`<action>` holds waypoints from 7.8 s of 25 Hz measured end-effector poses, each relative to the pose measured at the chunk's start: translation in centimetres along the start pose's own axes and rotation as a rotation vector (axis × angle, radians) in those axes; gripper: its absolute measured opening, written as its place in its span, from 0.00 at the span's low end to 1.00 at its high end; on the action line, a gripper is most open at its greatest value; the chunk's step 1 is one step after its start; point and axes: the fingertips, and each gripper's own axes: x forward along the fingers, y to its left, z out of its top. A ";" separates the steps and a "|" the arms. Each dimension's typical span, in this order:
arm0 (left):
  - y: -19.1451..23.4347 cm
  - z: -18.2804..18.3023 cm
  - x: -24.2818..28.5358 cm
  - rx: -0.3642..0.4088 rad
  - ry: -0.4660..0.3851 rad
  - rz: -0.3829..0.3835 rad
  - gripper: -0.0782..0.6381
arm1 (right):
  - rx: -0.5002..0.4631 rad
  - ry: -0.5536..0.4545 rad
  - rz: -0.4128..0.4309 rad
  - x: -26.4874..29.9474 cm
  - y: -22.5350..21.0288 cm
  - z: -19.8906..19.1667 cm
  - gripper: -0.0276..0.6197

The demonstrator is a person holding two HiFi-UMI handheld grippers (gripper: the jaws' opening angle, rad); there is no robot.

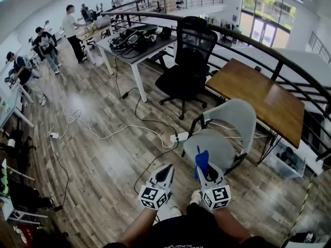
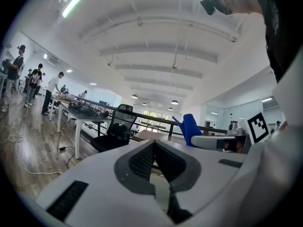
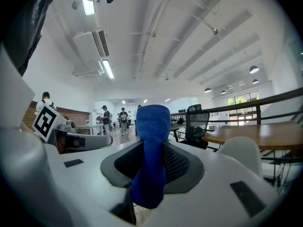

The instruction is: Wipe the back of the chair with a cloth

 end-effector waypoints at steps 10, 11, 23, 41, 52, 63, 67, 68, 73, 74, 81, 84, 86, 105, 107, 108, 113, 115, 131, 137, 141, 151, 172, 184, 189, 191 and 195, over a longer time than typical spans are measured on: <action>0.8 1.7 7.7 0.014 0.007 -0.006 0.11 | 0.000 -0.011 0.018 4.7 -6.2 1.5 0.21; 0.8 1.9 8.4 0.013 0.007 -0.006 0.11 | -0.002 -0.012 0.023 5.1 -6.8 1.6 0.21; 0.3 1.7 15.3 0.025 0.050 0.025 0.11 | 0.051 -0.022 0.061 8.0 -13.2 1.6 0.21; 2.6 1.4 22.2 0.009 0.084 -0.044 0.11 | 0.093 -0.011 -0.002 12.4 -18.2 0.8 0.21; 7.3 4.0 29.4 -0.004 0.089 -0.214 0.11 | 0.089 0.006 -0.147 18.1 -20.6 1.7 0.21; 9.6 4.5 32.9 0.032 0.121 -0.403 0.11 | 0.059 0.024 -0.286 21.4 -20.4 2.7 0.21; 8.2 5.1 33.8 0.018 0.108 -0.504 0.11 | 0.034 0.029 -0.349 20.8 -20.6 2.8 0.21; 7.9 5.1 34.1 0.014 0.108 -0.519 0.11 | 0.032 0.030 -0.378 20.4 -21.0 2.7 0.21; 6.3 4.0 35.8 0.018 0.143 -0.574 0.11 | 0.057 0.028 -0.500 17.9 -23.3 1.5 0.21; 6.1 3.6 36.2 0.022 0.153 -0.582 0.11 | 0.070 0.031 -0.508 17.7 -23.7 1.2 0.21; 5.1 2.9 40.8 0.043 0.186 -0.581 0.11 | 0.124 0.028 -0.519 18.3 -27.7 0.3 0.21; 4.9 2.4 42.8 0.049 0.209 -0.566 0.11 | 0.130 0.021 -0.525 18.5 -29.9 0.1 0.21; 4.4 1.8 44.0 0.059 0.227 -0.558 0.11 | 0.145 0.022 -0.529 18.4 -31.4 -0.3 0.21; 1.7 -2.8 55.6 0.122 0.280 -0.538 0.11 | 0.155 0.049 -0.486 22.3 -40.7 -3.5 0.21; 2.0 -3.5 56.4 0.119 0.285 -0.547 0.11 | 0.155 0.054 -0.526 22.8 -41.6 -4.0 0.21; 2.2 -3.8 56.8 0.121 0.287 -0.552 0.11 | 0.150 0.055 -0.544 23.1 -42.0 -4.3 0.21; 4.1 -5.1 59.1 0.119 0.293 -0.552 0.11 | 0.137 0.053 -0.597 25.1 -44.2 -5.8 0.21; 4.8 -5.5 60.2 0.118 0.290 -0.543 0.11 | 0.123 0.058 -0.607 26.2 -45.1 -6.3 0.21; 5.9 -10.8 66.0 0.095 0.269 -0.504 0.11 | 0.054 0.103 -0.730 30.7 -51.8 -12.2 0.21; 5.4 -12.2 66.5 0.070 0.286 -0.487 0.11 | 0.075 0.115 -0.758 31.4 -53.0 -13.6 0.21; 5.2 -13.0 66.9 0.078 0.293 -0.489 0.11 | 0.084 0.117 -0.778 31.2 -54.1 -14.2 0.21; 4.1 -13.3 67.7 0.096 0.295 -0.513 0.11 | 0.056 0.093 -0.815 29.9 -55.0 -14.0 0.21; -4.0 -15.6 66.8 0.085 0.316 -0.614 0.11 | -0.002 0.031 -0.974 21.4 -58.8 -13.4 0.21; -10.2 -16.2 66.6 0.098 0.311 -0.715 0.11 | 0.012 0.011 -1.041 16.1 -59.9 -13.9 0.21; -12.2 -16.8 65.8 0.093 0.320 -0.754 0.11 | 0.026 -0.013 -1.069 14.1 -60.1 -13.6 0.21; -12.8 -17.0 65.5 0.092 0.324 -0.764 0.11 | 0.029 -0.013 -1.084 13.1 -60.1 -13.9 0.21; -13.3 -17.4 65.1 0.076 0.334 -0.767 0.11 | 0.046 -0.008 -1.113 11.6 -60.0 -14.6 0.21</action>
